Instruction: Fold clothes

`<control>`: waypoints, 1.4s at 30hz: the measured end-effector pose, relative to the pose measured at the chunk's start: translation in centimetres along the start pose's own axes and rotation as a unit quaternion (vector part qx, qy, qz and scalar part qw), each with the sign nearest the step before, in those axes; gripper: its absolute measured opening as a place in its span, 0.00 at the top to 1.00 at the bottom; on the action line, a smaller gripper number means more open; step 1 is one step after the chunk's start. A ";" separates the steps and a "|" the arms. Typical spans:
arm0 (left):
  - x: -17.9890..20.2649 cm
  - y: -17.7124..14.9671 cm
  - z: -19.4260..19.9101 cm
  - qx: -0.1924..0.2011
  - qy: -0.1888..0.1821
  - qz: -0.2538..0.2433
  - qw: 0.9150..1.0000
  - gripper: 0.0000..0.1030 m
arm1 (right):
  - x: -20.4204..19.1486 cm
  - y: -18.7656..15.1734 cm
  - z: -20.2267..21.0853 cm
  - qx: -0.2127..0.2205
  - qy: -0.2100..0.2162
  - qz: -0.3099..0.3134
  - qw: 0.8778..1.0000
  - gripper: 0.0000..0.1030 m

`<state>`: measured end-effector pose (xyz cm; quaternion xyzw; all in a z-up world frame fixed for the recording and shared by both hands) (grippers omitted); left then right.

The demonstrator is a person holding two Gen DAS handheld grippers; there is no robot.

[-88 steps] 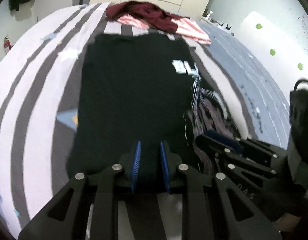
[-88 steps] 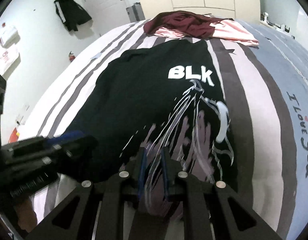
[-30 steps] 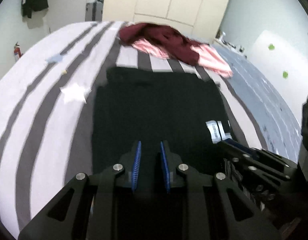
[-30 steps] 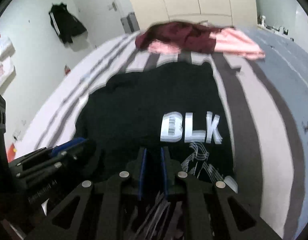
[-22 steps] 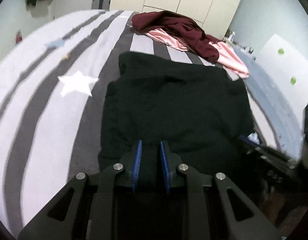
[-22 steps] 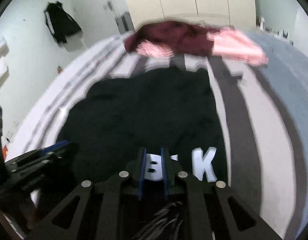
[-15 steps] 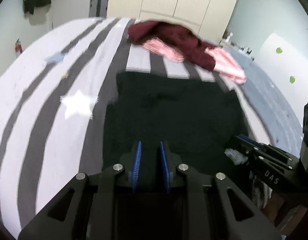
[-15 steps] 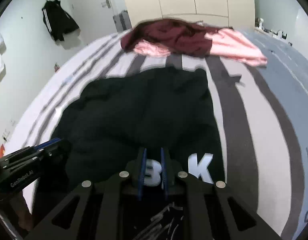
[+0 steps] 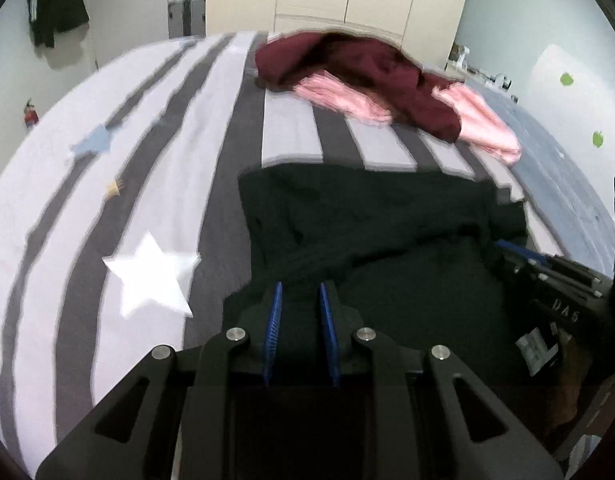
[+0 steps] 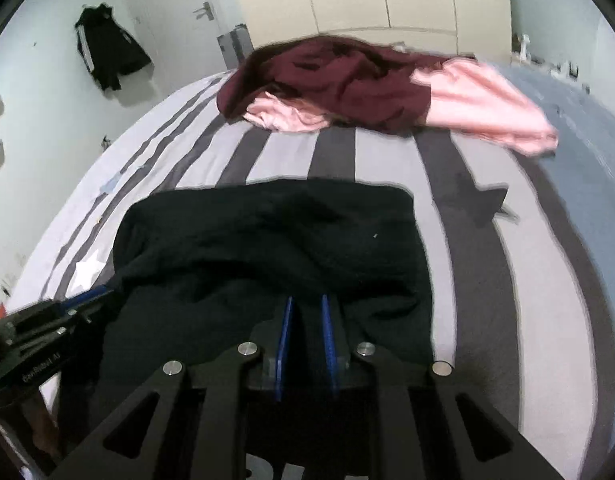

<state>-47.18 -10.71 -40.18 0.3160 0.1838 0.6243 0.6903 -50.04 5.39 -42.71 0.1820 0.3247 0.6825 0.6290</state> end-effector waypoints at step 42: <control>-0.8 2.3 -6.2 -0.056 -0.025 0.014 0.998 0.18 | 5.4 2.7 -4.3 -0.063 0.076 -0.051 0.994 0.45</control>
Point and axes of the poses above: each gripper's, at about its wrist camera, not at the fingertips, and z roughly against the way its jaws point, x to its right, y to its top, the point moved 9 cm from there along -z, roughly the way its jaws point, and after that the axes turned 2 degrees about x, right-handed, at the moved point
